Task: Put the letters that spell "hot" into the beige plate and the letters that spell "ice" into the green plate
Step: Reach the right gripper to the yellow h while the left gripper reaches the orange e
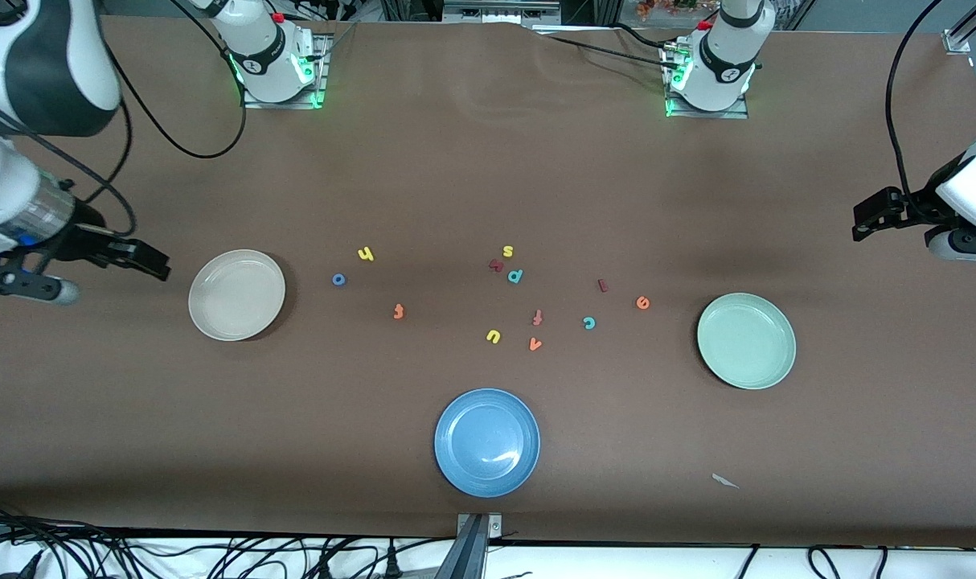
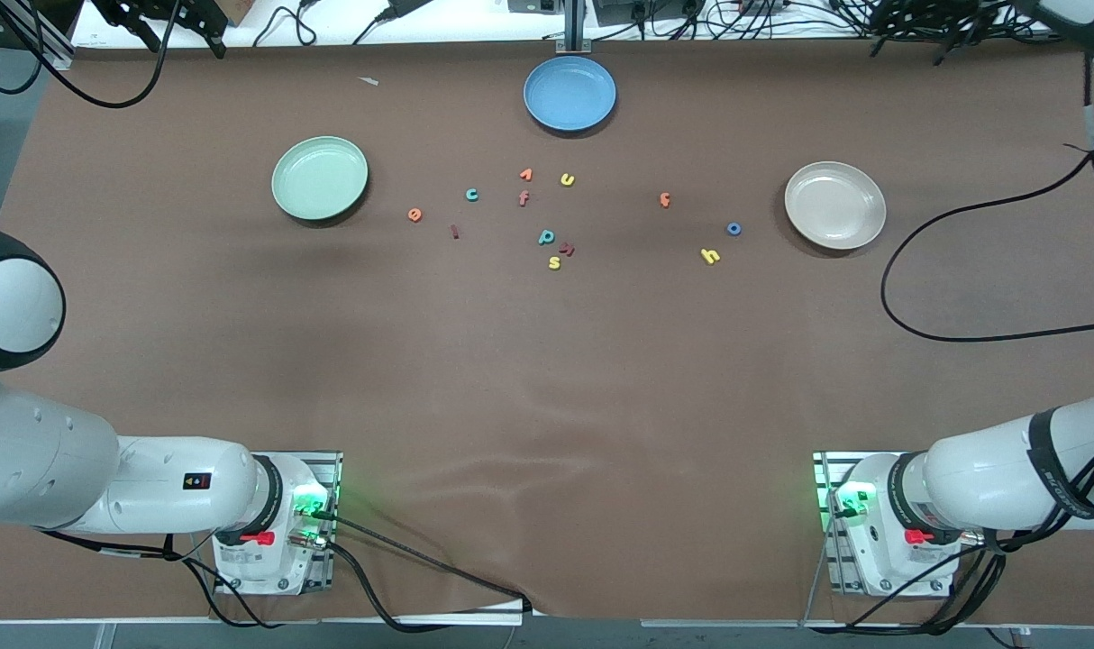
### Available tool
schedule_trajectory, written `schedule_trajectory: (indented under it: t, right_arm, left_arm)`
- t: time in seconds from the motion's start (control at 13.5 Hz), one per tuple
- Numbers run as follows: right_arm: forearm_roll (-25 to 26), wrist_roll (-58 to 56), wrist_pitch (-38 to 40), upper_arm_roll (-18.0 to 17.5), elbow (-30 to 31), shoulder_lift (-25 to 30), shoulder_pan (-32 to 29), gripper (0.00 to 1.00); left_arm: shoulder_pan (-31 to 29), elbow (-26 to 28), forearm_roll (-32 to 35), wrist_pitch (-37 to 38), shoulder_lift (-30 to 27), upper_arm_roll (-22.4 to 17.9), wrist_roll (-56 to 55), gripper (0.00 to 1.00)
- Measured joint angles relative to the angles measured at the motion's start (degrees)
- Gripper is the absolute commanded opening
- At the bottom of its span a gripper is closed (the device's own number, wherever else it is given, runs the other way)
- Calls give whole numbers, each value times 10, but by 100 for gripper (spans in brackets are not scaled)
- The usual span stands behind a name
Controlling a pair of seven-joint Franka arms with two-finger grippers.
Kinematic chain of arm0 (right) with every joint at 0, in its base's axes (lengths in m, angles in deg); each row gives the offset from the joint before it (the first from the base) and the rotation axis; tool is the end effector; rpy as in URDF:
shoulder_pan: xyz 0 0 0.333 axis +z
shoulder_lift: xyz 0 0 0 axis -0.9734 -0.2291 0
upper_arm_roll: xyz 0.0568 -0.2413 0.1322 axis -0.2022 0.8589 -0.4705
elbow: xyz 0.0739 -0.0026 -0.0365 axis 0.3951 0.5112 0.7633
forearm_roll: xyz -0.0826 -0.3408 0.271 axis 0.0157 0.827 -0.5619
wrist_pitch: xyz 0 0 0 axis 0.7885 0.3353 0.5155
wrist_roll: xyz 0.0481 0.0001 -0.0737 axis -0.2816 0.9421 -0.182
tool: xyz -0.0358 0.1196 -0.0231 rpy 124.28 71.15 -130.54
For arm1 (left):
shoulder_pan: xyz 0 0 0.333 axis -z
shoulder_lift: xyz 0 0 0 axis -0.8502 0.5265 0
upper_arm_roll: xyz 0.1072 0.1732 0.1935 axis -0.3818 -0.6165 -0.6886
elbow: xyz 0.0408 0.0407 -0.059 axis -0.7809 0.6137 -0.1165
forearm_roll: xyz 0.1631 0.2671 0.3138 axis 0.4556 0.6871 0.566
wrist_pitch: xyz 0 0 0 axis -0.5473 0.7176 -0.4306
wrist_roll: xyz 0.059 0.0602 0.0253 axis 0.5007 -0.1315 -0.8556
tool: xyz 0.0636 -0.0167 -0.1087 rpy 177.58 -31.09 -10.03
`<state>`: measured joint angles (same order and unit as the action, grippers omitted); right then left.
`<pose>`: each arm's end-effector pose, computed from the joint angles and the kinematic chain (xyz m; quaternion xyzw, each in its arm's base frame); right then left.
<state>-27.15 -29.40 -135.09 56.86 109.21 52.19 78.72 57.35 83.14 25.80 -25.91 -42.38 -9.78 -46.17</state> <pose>0.6589 0.0533 0.4359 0.9939 -0.1096 0.0115 0.0071 0.6302 0.0205 0.5128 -0.9988 0.0431 0.0080 0.0210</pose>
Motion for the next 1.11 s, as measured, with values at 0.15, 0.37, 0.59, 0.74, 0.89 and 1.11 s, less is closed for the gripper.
schedule_trajectory:
  t: [0.15,0.37,0.59,0.74,0.89,1.11]
  right_arm:
    - [0,24,0,-1,0,-6,25,100]
    - [0,43,0,-2,1,-16,63,100]
    - [-1,48,0,-2,3,-37,105,100]
    - [-1,55,-2,-3,4,-55,133,100]
    - [-3,58,-15,-4,11,-71,155,100]
    - [-24,61,-72,-13,51,-82,170,100]
  left_arm:
    - [0,1,0,1,0,0,0,100]
    - [1,4,-1,1,0,3,0,100]
    - [3,10,-21,1,1,11,-1,100]
    - [3,21,-28,0,2,20,-2,100]
    - [3,38,-28,-13,3,31,-14,100]
    - [4,71,-29,-56,5,69,-77,100]
